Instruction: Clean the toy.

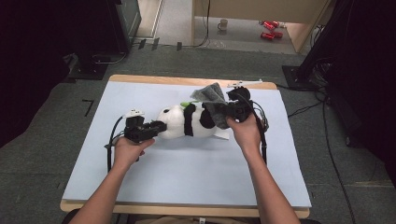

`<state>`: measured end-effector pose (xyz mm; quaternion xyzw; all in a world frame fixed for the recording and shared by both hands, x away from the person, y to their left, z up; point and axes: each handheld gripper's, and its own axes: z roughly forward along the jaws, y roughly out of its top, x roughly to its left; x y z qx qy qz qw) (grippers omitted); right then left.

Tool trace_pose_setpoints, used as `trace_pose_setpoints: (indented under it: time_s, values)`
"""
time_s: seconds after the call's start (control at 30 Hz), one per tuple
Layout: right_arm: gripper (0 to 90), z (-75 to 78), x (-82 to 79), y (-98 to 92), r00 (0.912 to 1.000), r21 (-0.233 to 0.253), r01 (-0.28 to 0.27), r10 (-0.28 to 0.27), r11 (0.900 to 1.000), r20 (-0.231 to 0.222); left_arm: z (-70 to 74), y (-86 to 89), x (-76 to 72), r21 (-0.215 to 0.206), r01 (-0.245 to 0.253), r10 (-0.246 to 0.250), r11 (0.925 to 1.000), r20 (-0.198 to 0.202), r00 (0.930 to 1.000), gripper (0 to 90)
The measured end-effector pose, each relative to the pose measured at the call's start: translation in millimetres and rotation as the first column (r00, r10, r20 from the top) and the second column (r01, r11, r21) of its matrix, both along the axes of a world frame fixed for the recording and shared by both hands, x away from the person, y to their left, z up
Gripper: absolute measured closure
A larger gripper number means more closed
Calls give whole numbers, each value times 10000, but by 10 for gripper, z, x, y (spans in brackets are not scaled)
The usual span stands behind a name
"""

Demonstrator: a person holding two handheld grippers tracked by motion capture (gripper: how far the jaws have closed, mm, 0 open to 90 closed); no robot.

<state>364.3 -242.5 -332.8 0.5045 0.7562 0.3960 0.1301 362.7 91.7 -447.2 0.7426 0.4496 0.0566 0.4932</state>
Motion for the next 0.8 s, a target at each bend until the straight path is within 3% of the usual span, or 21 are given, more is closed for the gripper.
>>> trace_pose_setpoints:
  time_s: [0.03,0.07,0.2,0.3,0.37,0.4,0.5,0.53,0.67,0.8]
  values:
    - [788,0,0,0,10000,0,0,0,10000,0,0,0,0,0,0,0,10000,0,10000,616]
    - [786,137,-70,159,9975,-286,-539,551,9981,447,2,-1,3,-9,-16,16,10000,-15,10000,616]
    - [783,210,-52,512,9899,-449,-1294,1317,9906,532,15,-10,-16,38,-18,18,10000,-4,10000,612]
    - [782,112,44,790,9864,-384,-1626,1634,9859,192,19,-11,-29,94,28,-29,10000,54,10000,609]
    - [782,82,68,851,9852,-383,-1707,1713,9846,107,19,-10,-29,60,12,-12,10000,43,10000,603]
    - [780,-10,137,1021,9826,-357,-1856,1853,9820,-120,27,-8,-28,59,-52,52,10000,7,10000,593]
    - [777,-85,192,1132,9805,-190,-1951,1946,9806,-265,32,-20,-38,165,-147,144,9998,155,9998,592]
    - [777,-183,255,1258,9767,3,-2073,2070,9783,-576,39,-38,-61,271,-217,210,9994,255,9995,593]
    - [777,-329,292,1431,9683,189,-2325,2333,9724,-897,53,-62,-103,514,-350,334,9981,324,9989,598]
    - [777,-416,294,1450,9648,68,-2445,2439,9696,-981,52,-91,-173,933,-353,310,9950,469,9984,603]
